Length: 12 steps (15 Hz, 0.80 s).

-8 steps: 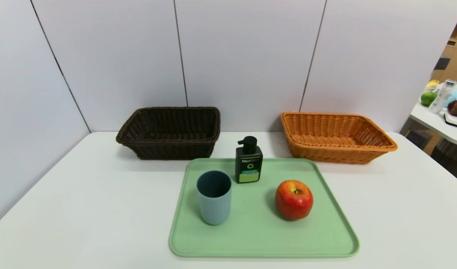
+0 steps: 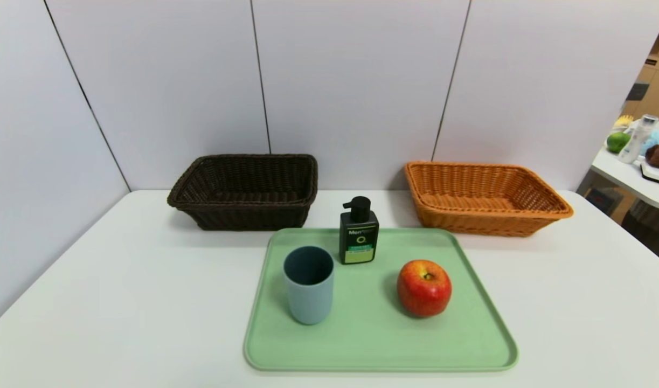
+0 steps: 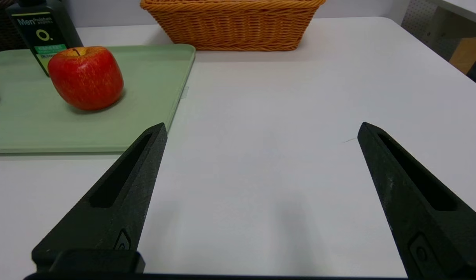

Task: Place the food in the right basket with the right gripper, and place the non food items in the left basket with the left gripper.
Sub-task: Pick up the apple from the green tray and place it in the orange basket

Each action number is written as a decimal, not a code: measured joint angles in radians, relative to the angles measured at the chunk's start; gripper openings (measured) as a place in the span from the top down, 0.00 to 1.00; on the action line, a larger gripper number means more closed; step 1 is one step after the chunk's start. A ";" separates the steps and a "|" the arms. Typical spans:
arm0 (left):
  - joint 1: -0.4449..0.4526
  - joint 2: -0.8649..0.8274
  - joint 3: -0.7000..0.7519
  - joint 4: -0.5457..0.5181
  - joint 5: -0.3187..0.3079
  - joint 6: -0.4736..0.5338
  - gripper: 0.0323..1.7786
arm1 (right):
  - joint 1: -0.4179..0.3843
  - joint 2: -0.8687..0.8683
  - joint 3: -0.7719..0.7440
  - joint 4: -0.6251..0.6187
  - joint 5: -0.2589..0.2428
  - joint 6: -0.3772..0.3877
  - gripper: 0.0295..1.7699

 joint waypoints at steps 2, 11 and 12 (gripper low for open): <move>0.000 0.000 0.000 0.000 0.000 0.000 0.05 | 0.000 0.000 0.000 0.000 0.000 -0.002 0.04; 0.000 0.000 0.000 0.000 0.000 0.000 0.05 | 0.000 0.000 0.000 0.000 0.002 0.000 0.04; 0.000 0.000 0.000 0.000 0.000 0.000 0.05 | 0.000 0.000 0.000 0.001 0.001 0.000 0.04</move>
